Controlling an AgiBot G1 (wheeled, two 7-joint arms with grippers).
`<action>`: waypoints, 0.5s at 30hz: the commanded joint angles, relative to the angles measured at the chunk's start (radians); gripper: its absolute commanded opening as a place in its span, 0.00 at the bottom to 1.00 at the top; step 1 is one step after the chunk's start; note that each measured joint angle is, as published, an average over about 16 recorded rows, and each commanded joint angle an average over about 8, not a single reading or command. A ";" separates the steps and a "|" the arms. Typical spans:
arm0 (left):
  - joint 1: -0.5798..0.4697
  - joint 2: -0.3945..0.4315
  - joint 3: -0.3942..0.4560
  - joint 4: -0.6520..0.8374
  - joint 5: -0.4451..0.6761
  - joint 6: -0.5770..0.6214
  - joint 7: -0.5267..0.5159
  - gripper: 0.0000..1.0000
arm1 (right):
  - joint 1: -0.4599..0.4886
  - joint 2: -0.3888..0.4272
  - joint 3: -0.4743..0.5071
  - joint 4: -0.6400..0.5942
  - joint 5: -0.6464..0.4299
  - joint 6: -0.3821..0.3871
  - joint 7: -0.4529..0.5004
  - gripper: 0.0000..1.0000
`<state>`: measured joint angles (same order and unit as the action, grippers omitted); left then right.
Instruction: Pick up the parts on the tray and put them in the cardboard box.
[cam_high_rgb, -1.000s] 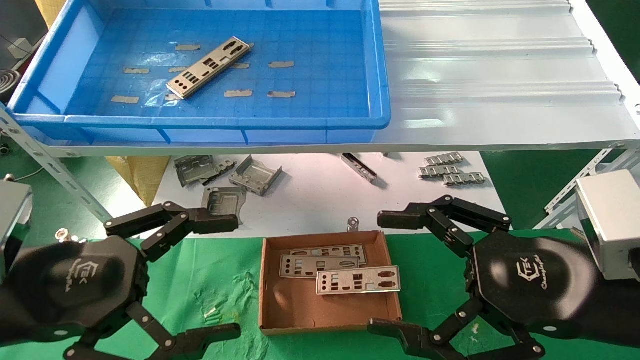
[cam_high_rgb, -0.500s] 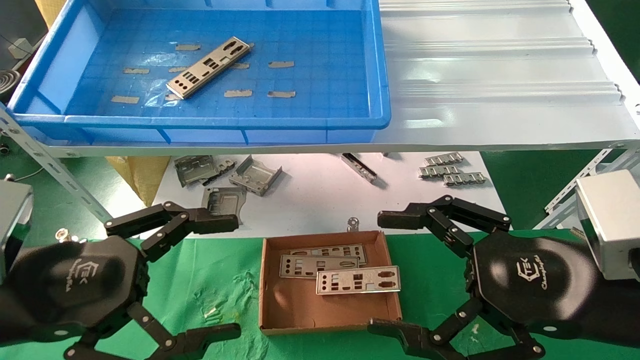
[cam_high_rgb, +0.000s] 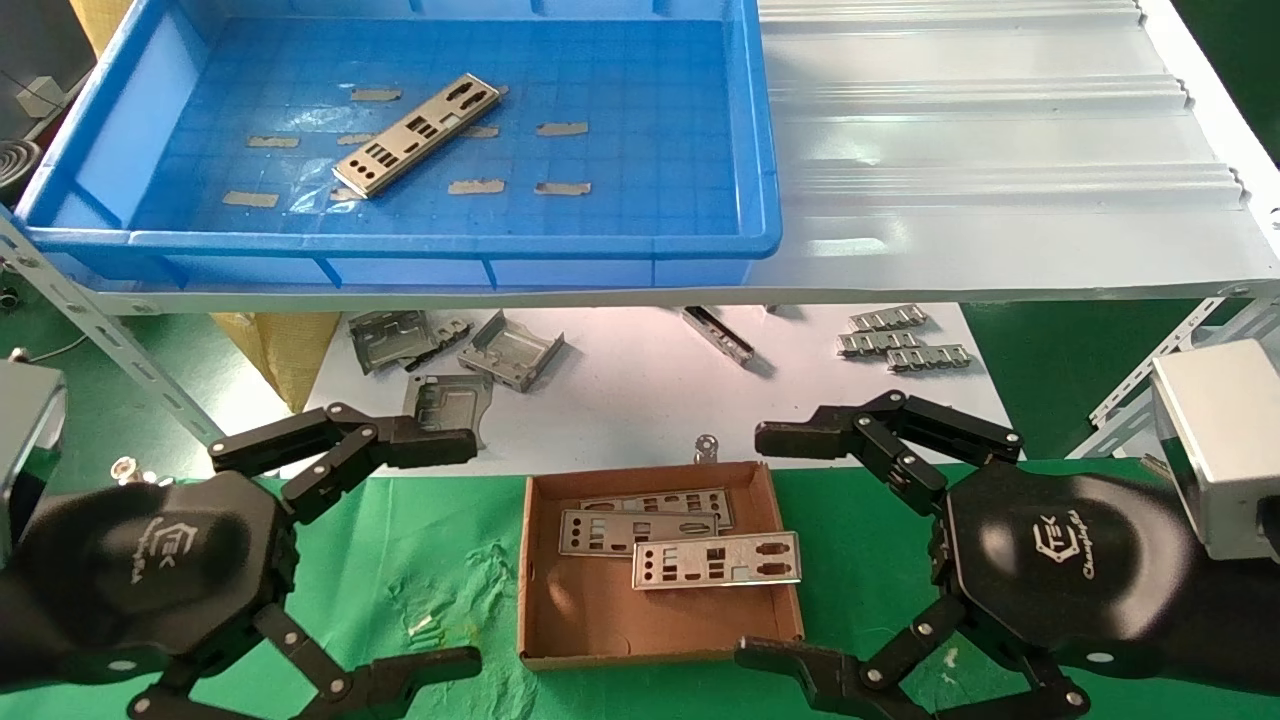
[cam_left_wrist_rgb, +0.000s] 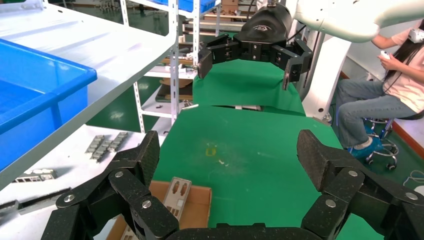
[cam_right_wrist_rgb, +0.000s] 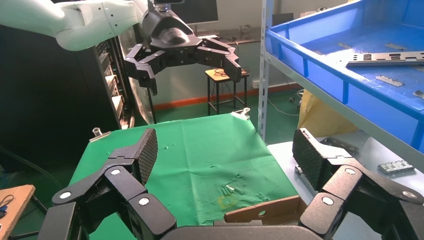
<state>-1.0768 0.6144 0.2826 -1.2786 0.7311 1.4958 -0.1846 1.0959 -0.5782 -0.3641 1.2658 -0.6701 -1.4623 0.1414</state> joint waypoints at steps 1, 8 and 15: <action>0.000 0.000 0.000 0.000 0.000 0.000 0.000 1.00 | 0.000 0.000 0.000 0.000 0.000 0.000 0.000 1.00; 0.000 0.000 0.000 0.000 0.000 0.000 0.000 1.00 | 0.000 0.000 0.000 0.000 0.000 0.000 0.000 1.00; 0.000 0.000 0.000 0.000 0.000 0.000 0.000 1.00 | 0.000 0.000 0.000 0.000 0.000 0.000 0.000 1.00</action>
<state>-1.0768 0.6144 0.2826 -1.2786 0.7311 1.4958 -0.1846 1.0958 -0.5782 -0.3641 1.2658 -0.6701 -1.4623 0.1414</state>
